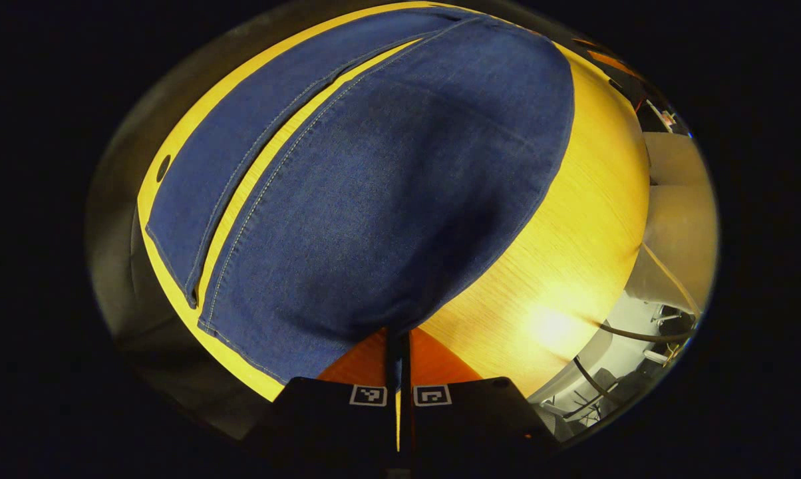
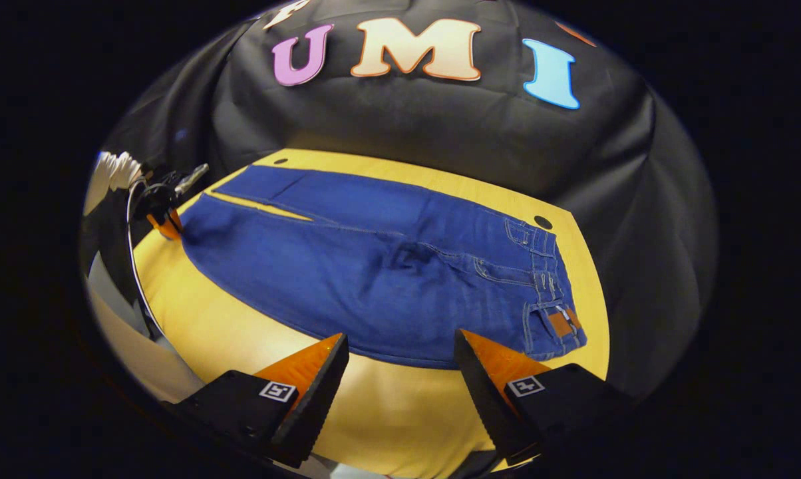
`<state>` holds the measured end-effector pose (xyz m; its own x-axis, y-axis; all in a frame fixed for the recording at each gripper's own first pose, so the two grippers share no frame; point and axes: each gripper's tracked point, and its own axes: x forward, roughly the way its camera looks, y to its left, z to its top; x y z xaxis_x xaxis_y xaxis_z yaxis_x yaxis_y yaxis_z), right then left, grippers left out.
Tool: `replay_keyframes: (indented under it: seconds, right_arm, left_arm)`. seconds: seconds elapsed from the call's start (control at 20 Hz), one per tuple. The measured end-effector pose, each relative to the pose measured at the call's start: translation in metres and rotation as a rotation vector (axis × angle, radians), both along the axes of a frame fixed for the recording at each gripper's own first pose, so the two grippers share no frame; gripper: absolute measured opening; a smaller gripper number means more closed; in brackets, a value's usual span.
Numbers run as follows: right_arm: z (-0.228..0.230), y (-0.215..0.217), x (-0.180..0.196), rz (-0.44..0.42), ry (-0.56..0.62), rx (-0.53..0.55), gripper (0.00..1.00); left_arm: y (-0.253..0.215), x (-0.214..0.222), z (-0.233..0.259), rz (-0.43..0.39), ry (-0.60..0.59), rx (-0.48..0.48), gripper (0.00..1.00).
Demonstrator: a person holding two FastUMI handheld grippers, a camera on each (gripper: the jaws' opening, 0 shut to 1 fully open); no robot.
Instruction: Grasp the waist and the cuffs of the jeans and fold them to make the two legs overlap; first hold the waist and fold one-third of the jeans toward the cuffs, then hold the cuffs and fold the remaining one-third in the same direction to finish folding.
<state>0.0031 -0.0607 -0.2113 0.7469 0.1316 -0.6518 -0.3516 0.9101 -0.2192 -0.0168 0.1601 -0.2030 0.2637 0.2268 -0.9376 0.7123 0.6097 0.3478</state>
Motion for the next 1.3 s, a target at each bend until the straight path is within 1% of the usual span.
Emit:
replay_keyframes:
  seconds: [0.1, 0.3, 0.35, 0.45, 0.55, 0.6, 0.65, 0.7, 0.75, 0.8, 0.85, 0.95, 1.0, 1.05, 1.1, 1.2, 1.3]
  right_arm:
    - [-0.013, -0.020, 0.007, 0.041, 0.058, -0.018, 0.99]
    - [-0.040, -0.038, 0.020, 0.105, 0.175, 0.016, 0.98]
    - [-0.046, -0.041, 0.023, 0.123, 0.197, 0.006, 0.99]
    - [-0.060, -0.041, 0.024, 0.161, 0.245, 0.007, 0.99]
    - [-0.068, -0.037, 0.024, 0.205, 0.280, 0.011, 0.96]
    - [-0.072, -0.036, 0.023, 0.225, 0.291, 0.003, 0.98]
    - [-0.075, -0.036, 0.022, 0.242, 0.304, -0.009, 0.98]
    - [-0.078, -0.036, 0.021, 0.257, 0.312, -0.023, 0.95]
    - [-0.081, -0.038, 0.021, 0.265, 0.318, -0.045, 0.99]
    - [-0.082, -0.038, 0.024, 0.277, 0.302, -0.058, 0.99]
    - [-0.083, -0.039, 0.022, 0.285, 0.307, -0.076, 0.95]
    - [-0.082, -0.038, 0.022, 0.292, 0.300, -0.075, 1.00]
    - [-0.082, -0.039, 0.023, 0.290, 0.292, -0.069, 0.95]
    - [-0.082, -0.039, 0.026, 0.283, 0.282, -0.061, 0.99]
    - [-0.081, -0.042, 0.028, 0.273, 0.271, -0.055, 0.97]
    - [-0.079, -0.043, 0.032, 0.252, 0.260, -0.044, 0.81]
    - [-0.077, -0.040, 0.034, 0.254, 0.248, -0.048, 0.62]
  left_arm:
    - [0.000, 0.001, -0.001, 0.011, -0.011, 0.037, 0.01]
    - [0.000, 0.001, -0.002, 0.074, -0.023, 0.087, 0.00]
    - [-0.001, 0.001, -0.002, 0.081, -0.023, 0.097, 0.00]
    - [-0.002, -0.001, 0.000, 0.103, -0.019, 0.123, 0.00]
    - [-0.001, 0.000, -0.002, 0.118, -0.015, 0.146, 0.00]
    - [0.000, -0.001, -0.002, 0.129, -0.014, 0.155, 0.00]
    - [-0.001, -0.001, -0.002, 0.142, -0.016, 0.162, 0.00]
    - [-0.001, -0.001, -0.002, 0.156, -0.018, 0.169, 0.00]
    - [-0.002, -0.001, -0.002, 0.165, -0.022, 0.176, 0.00]
    - [-0.003, -0.002, -0.001, 0.172, -0.025, 0.186, 0.00]
    - [-0.003, -0.001, -0.001, 0.174, -0.028, 0.197, 0.00]
    - [-0.004, -0.001, -0.002, 0.178, -0.031, 0.217, 0.01]
    - [-0.004, -0.002, -0.001, 0.182, -0.032, 0.223, 0.00]
    - [-0.005, -0.001, -0.001, 0.187, -0.033, 0.226, 0.01]
    - [-0.005, -0.002, -0.001, 0.192, -0.035, 0.227, 0.01]
    - [-0.006, 0.000, -0.003, 0.197, -0.044, 0.229, 0.01]
    - [-0.007, -0.001, -0.001, 0.195, -0.054, 0.225, 0.01]
